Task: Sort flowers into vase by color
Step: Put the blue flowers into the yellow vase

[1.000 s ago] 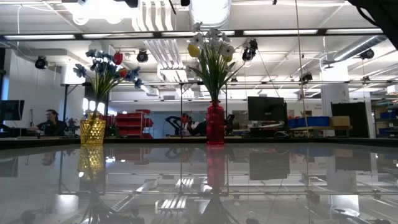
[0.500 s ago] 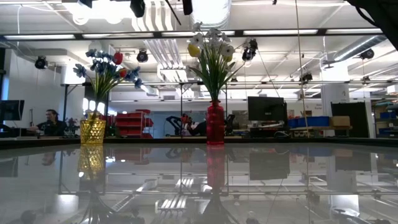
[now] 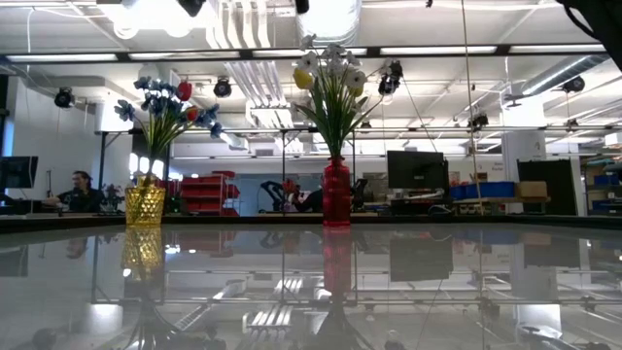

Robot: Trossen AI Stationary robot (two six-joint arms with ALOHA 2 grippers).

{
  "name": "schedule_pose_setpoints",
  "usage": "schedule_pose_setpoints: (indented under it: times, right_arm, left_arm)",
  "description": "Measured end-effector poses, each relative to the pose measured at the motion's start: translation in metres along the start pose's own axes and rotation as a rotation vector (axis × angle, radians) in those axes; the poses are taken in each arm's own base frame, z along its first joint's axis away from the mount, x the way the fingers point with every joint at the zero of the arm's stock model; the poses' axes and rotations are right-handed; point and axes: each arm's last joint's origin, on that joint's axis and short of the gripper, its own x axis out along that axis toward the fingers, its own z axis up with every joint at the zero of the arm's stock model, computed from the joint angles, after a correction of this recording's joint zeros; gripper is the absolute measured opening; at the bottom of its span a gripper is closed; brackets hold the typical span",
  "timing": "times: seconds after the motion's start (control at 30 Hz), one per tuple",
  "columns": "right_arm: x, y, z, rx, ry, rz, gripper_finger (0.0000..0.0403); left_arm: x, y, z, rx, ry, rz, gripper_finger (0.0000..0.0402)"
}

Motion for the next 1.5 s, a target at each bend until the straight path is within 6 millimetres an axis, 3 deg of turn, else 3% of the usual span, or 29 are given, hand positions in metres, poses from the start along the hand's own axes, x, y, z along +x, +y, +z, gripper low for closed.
schedule_pose_setpoints:
  times: [0.2, 0.33, 0.47, 0.67, 0.87, 1.23, 1.37, 1.5]
  right_arm:
    - [-0.03, 0.009, 0.02, -0.058, -0.01, -0.052, 0.0282]
    - [-0.043, 0.012, 0.028, -0.083, -0.021, -0.105, 0.0295]
    - [-0.053, 0.014, 0.033, -0.093, -0.017, -0.152, 0.0299]
    - [-0.055, 0.014, 0.03, -0.075, 0.026, -0.16, 0.0294]
    - [-0.056, 0.013, 0.027, -0.063, 0.057, -0.176, 0.0295]
    - [-0.058, 0.004, 0.027, -0.041, 0.066, -0.211, 0.0295]
    - [-0.059, 0.001, 0.027, -0.04, 0.068, -0.218, 0.0299]
    - [-0.06, -0.001, 0.027, -0.038, 0.072, -0.225, 0.0297]
  left_arm:
    - [-0.036, -0.028, 0.003, 0.174, 0.421, 0.317, 0.0001]
    - [-0.043, -0.038, 0.001, 0.169, 0.48, 0.345, 0.0001]
    - [-0.055, -0.046, -0.007, 0.186, 0.543, 0.543, 0.0]
    - [-0.072, -0.053, -0.02, 0.182, 0.421, 0.7, 0.0]
    - [-0.086, -0.056, -0.046, 0.144, 0.338, 0.84, 0.0]
    - [-0.095, -0.073, -0.08, 0.086, 0.248, 0.947, 0.0]
    - [-0.096, -0.067, -0.102, 0.035, 0.249, 1.05, 0.0]
    - [-0.094, -0.054, -0.121, 0.028, 0.098, 1.085, 0.0]
